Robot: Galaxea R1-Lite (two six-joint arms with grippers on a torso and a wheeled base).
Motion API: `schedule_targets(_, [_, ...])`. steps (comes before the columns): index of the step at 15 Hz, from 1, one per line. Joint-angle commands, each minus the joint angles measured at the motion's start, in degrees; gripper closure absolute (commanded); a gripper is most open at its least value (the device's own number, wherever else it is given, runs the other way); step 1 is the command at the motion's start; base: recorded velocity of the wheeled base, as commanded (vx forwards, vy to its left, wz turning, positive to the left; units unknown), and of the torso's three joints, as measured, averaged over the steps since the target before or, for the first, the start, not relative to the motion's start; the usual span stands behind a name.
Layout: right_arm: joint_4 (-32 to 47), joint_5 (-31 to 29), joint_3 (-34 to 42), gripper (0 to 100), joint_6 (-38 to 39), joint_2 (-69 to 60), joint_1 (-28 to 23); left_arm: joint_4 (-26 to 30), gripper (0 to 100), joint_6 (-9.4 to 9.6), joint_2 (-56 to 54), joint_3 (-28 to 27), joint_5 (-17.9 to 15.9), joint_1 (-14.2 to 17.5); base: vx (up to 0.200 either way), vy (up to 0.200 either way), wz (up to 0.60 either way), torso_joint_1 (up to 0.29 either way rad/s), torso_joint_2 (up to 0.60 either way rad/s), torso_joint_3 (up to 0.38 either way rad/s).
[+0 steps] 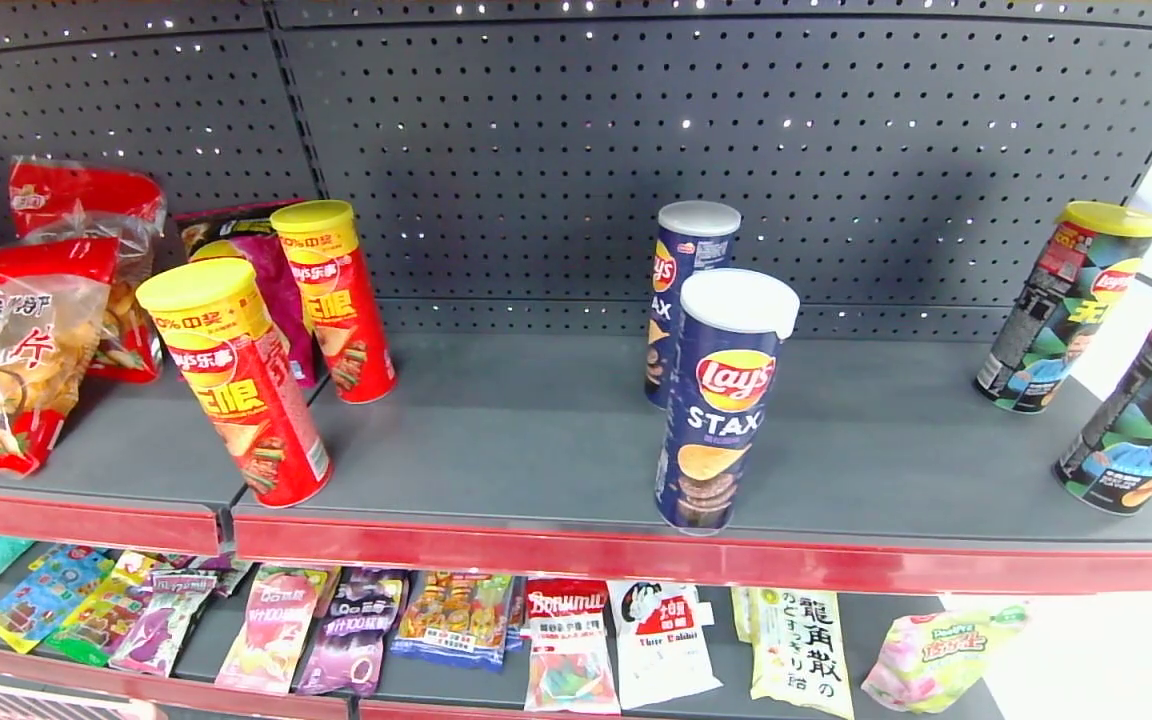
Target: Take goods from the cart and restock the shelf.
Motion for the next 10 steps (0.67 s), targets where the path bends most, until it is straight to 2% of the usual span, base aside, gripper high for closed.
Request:
schedule_targets(1, [-0.01,0.02,0.01,0,-0.02,0.02,0.01,0.16,0,0.77,0.21,0.13,-3.2,-0.14,0.0,0.0,0.0,0.0,0.0,0.0])
schedule_targets(3, [-0.01,0.02,0.01,0,-0.02,0.02,0.01,0.16,0,0.86,-0.05,0.13,-2.93,-0.05,0.0,0.0,0.0,0.0,0.0,0.0])
schedule_targets(4, [-0.01,0.02,0.01,0,-0.02,0.02,0.01,0.16,0,0.42,-0.05,0.13,-1.35,-0.05,0.0,0.0,0.0,0.0,0.0,0.0])
schedule_targets(6, [-0.01,0.02,0.01,0,-0.02,0.02,0.01,0.16,0,0.51,-0.05,0.13,-0.73,-0.05,0.0,0.0,0.0,0.0,0.0,0.0])
schedule_targets(8, [-0.01,0.02,0.01,0,-0.37,0.02,0.01,0.24,0,2.09,-0.05,0.13,-0.91,-0.05,0.0,0.0,0.0,0.0,0.0,0.0])
schedule_targets(10, [-0.01,0.02,0.01,0,-0.2,0.02,0.01,0.24,0,2.18,-0.05,0.13,-1.17,-0.05,0.0,0.0,0.0,0.0,0.0,0.0])
